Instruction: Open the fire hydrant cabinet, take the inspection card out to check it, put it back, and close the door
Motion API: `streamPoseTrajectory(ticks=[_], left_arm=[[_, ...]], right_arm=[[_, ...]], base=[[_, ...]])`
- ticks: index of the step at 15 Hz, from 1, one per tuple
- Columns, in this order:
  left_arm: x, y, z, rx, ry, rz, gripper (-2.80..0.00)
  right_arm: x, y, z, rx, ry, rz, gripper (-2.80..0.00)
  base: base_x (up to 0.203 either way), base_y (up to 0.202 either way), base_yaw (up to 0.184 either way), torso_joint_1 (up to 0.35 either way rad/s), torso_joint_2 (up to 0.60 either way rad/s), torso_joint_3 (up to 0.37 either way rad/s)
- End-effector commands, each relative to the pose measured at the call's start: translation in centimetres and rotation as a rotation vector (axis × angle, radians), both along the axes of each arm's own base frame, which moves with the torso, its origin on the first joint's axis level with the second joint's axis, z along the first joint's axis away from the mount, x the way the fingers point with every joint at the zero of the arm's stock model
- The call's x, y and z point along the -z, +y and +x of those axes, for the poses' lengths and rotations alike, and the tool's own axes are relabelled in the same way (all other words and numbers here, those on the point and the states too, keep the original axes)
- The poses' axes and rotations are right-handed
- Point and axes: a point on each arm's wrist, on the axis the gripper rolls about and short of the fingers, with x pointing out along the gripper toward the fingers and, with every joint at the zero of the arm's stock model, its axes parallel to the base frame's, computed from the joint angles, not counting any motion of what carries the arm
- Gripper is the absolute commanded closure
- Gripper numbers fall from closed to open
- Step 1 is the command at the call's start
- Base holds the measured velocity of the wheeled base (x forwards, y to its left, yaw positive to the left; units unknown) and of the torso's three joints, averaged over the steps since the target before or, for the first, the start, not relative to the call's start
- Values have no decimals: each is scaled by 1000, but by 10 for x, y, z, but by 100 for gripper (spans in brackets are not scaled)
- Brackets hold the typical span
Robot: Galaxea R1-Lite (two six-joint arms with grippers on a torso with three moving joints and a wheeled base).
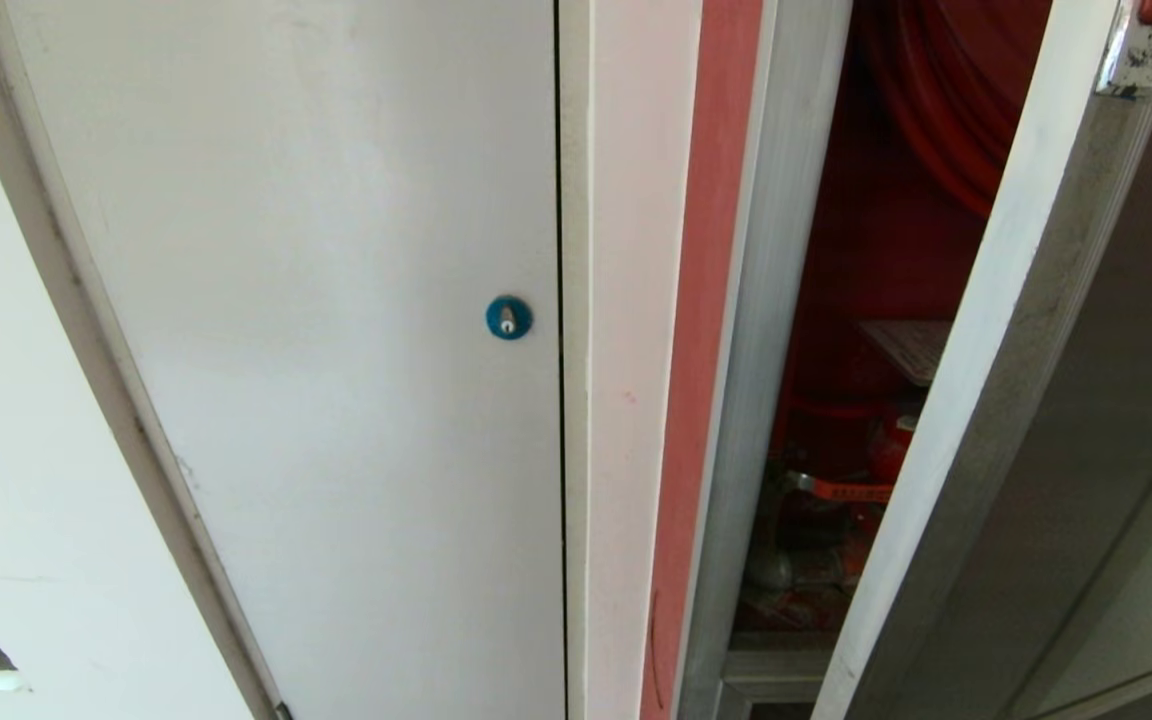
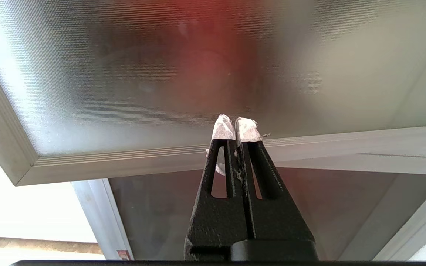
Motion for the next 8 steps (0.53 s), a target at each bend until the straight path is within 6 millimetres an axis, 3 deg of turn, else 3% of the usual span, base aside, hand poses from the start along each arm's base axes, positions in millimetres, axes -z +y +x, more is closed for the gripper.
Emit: streamPoseTrajectory(ticks=[1, 8], left_arm=[[7, 0, 2, 0, 25, 0, 0], [7, 0, 2, 0, 25, 0, 0]], right_arm=[[0, 0, 0, 0, 1, 3, 0], [0, 0, 0, 13, 1, 36, 0]], base=[[0, 0, 0, 0, 0, 0], [0, 0, 0, 0, 0, 0]])
